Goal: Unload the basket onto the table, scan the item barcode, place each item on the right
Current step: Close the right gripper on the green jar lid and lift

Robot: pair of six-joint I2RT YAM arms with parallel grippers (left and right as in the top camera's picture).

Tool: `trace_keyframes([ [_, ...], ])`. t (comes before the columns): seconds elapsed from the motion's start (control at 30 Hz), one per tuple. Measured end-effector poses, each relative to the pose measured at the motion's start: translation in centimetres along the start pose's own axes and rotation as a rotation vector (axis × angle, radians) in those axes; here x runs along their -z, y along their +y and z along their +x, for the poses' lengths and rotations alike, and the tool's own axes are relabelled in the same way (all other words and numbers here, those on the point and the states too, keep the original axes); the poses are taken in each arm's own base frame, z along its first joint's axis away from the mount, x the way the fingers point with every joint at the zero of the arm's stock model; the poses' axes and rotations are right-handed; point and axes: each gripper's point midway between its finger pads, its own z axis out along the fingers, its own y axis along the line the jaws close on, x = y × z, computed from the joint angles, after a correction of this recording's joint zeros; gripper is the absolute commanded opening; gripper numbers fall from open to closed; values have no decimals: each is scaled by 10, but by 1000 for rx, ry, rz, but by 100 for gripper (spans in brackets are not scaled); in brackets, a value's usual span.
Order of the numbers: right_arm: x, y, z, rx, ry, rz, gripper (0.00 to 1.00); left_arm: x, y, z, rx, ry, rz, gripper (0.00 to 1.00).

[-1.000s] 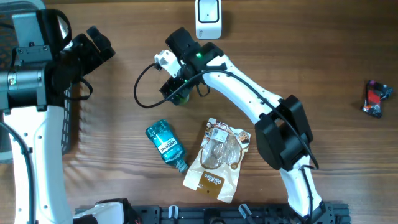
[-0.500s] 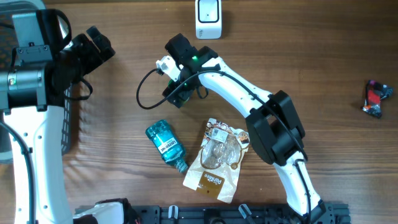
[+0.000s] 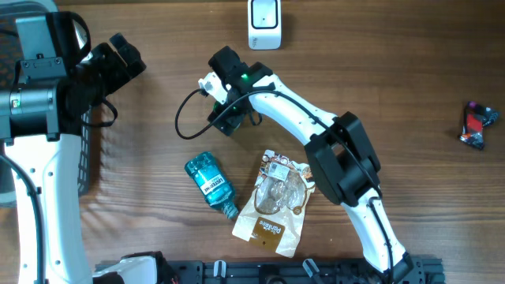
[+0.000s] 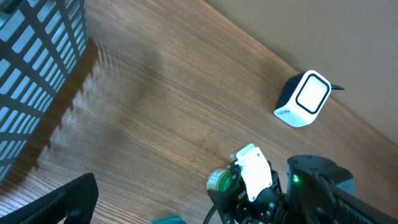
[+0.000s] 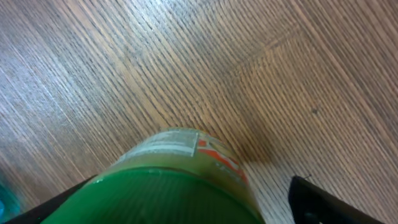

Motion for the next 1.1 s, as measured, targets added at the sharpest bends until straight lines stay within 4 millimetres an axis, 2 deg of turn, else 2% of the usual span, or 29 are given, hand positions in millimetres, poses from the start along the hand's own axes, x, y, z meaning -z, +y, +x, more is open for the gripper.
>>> trace_keyframes([
  [0.1, 0, -2, -4, 0, -17, 8, 78, 0, 0, 0, 0, 0, 0, 100],
  [0.2, 0, -3, -7, -2, -29, 12, 63, 0, 0, 0, 0, 0, 0, 100],
  [0.47, 0, -11, -6, -25, -22, 63, 47, 0, 0, 0, 0, 0, 0, 100],
  [0.57, 1, -13, -3, -59, -8, 77, 46, 0, 0, 0, 0, 0, 0, 100],
  [0.8, 10, -13, 19, -200, 96, 95, 46, 0, 0, 0, 0, 0, 0, 100],
  [0.93, 17, -11, 39, -348, 177, 96, 46, 0, 0, 0, 0, 0, 0, 100],
  [1.03, 27, -9, 60, -470, 256, 100, 45, 0, 0, 0, 0, 0, 0, 100],
  [1.1, 36, -9, 67, -540, 280, 88, 45, 0, 0, 0, 0, 0, 0, 100],
])
